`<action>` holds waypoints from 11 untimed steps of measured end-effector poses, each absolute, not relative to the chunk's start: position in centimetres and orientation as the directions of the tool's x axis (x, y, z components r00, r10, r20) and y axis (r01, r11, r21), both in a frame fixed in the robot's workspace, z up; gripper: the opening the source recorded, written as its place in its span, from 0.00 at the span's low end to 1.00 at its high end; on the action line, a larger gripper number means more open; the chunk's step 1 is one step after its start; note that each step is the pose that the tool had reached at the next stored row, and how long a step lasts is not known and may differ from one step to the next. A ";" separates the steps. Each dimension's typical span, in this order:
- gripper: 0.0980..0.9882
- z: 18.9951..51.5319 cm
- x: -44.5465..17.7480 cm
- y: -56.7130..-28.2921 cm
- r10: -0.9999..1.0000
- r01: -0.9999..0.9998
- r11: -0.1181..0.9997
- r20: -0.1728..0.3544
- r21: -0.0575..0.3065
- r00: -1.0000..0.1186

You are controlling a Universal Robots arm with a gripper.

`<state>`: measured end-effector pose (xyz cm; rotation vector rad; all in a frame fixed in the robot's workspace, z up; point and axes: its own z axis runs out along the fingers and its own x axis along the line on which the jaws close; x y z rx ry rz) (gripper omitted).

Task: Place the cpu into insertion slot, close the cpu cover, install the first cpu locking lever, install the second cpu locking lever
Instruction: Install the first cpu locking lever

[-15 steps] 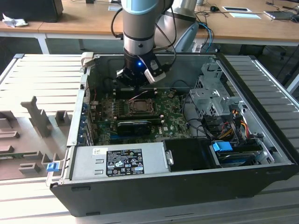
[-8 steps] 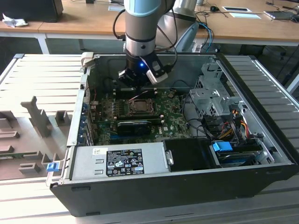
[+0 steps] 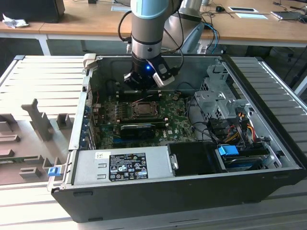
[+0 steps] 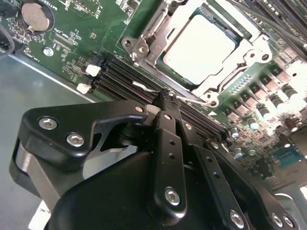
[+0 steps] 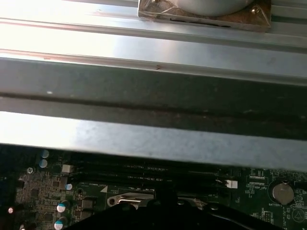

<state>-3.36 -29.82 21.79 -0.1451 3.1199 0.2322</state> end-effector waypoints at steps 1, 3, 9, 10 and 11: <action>0.01 21.7 -3.2 -29.8 -0.092 -0.093 0.985 -0.016 0.147 -0.996; 0.01 21.7 -3.0 -29.7 -0.092 -0.093 0.985 -0.017 0.147 -0.996; 0.01 21.3 -2.2 -29.6 -0.092 -0.093 0.985 -0.017 0.147 -0.996; 0.01 21.3 -2.2 -29.6 -0.092 -0.093 0.985 -0.017 0.147 -0.996; 0.01 21.2 -2.1 -29.6 -0.092 -0.093 0.985 -0.016 0.147 -0.996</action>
